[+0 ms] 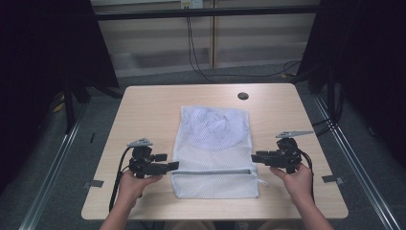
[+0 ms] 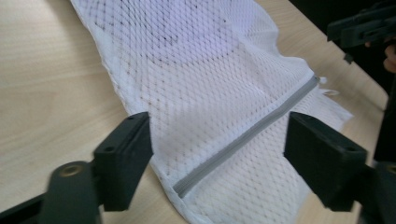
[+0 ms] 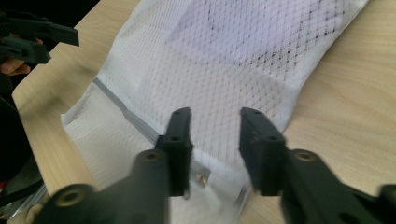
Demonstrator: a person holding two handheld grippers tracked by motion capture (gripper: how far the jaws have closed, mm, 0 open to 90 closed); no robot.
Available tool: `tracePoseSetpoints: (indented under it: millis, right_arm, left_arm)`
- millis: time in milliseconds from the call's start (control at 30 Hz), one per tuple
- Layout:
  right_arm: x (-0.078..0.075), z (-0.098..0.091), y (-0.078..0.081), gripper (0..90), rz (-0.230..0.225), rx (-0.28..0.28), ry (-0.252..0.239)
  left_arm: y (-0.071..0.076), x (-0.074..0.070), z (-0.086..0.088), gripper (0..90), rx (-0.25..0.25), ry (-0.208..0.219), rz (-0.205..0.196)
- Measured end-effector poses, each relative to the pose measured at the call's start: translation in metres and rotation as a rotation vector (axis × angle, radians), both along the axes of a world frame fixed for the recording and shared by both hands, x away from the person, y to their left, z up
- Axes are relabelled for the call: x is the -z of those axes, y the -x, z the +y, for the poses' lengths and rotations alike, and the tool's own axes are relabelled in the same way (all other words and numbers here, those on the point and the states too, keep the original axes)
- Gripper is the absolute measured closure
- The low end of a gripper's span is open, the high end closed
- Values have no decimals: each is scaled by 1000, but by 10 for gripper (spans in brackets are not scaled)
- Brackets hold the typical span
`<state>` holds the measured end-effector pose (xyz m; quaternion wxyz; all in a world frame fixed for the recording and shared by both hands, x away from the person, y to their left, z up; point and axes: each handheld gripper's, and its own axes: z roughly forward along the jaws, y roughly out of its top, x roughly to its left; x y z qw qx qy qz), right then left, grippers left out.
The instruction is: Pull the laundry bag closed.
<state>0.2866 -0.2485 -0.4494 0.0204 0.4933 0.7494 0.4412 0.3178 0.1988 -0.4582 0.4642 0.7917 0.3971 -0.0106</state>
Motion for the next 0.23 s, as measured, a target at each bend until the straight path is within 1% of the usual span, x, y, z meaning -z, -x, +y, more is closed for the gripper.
tracePoseSetpoints:
  millis: [33,67,133,233]
  right_arm:
    - [0,1,-1,507,-4,2,4]
    - [0,1,-1,459,-6,6,11]
    - [0,1,-2,403,-9,10,17]
    - [2,1,-3,321,-18,21,35]
  left_arm:
    - [0,0,0,201,2,-10,-22]
    - [0,0,0,194,4,-20,-30]
    - [-1,1,0,177,-1,-39,-26]
    - [-3,5,2,166,-14,-72,-42]
